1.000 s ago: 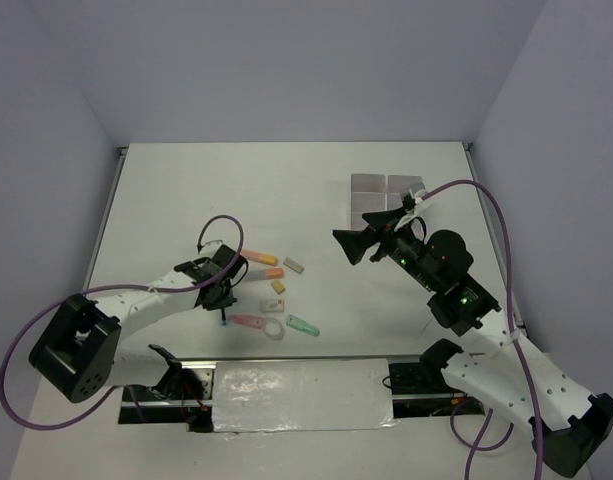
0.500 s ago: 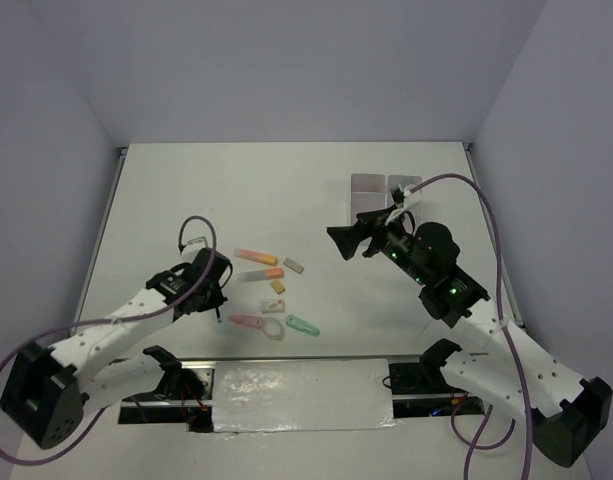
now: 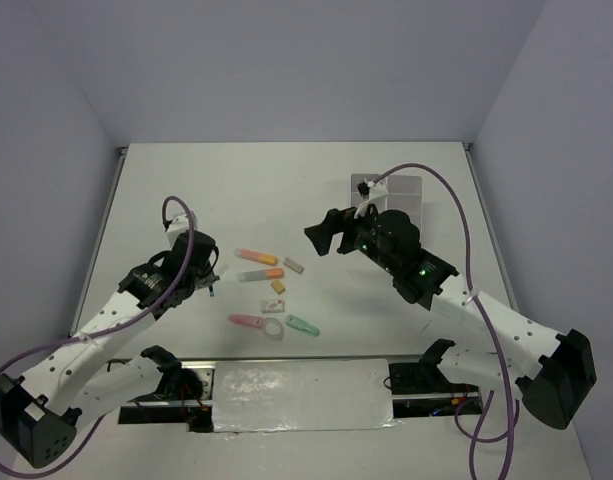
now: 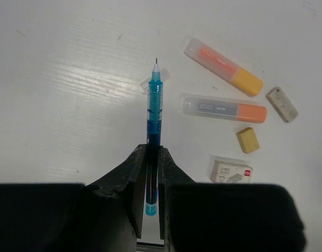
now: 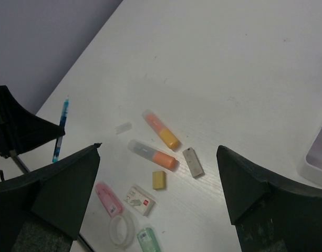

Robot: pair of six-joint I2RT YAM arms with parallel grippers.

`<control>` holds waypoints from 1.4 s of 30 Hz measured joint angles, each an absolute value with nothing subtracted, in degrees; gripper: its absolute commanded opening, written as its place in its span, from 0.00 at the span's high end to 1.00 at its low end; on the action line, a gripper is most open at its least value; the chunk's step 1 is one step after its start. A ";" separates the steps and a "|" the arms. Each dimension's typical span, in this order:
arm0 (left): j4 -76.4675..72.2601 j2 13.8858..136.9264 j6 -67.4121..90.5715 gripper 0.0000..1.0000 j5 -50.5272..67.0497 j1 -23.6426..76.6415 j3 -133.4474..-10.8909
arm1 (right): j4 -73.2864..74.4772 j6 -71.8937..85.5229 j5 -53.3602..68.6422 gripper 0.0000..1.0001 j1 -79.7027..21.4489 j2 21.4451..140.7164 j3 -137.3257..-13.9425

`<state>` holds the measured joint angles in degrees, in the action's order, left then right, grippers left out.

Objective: Sort the stationery into containers
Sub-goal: Close the pen cap on the pen.

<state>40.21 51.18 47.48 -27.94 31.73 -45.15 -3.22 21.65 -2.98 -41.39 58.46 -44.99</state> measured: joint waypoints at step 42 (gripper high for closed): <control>41.06 18.50 28.23 1.00 -38.20 31.40 -49.23 | 44.18 64.07 -42.33 0.33 -69.12 145.84 -133.10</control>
<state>41.06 18.50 28.23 -38.20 31.40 -49.23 44.18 64.07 -42.33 -69.12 145.84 -133.10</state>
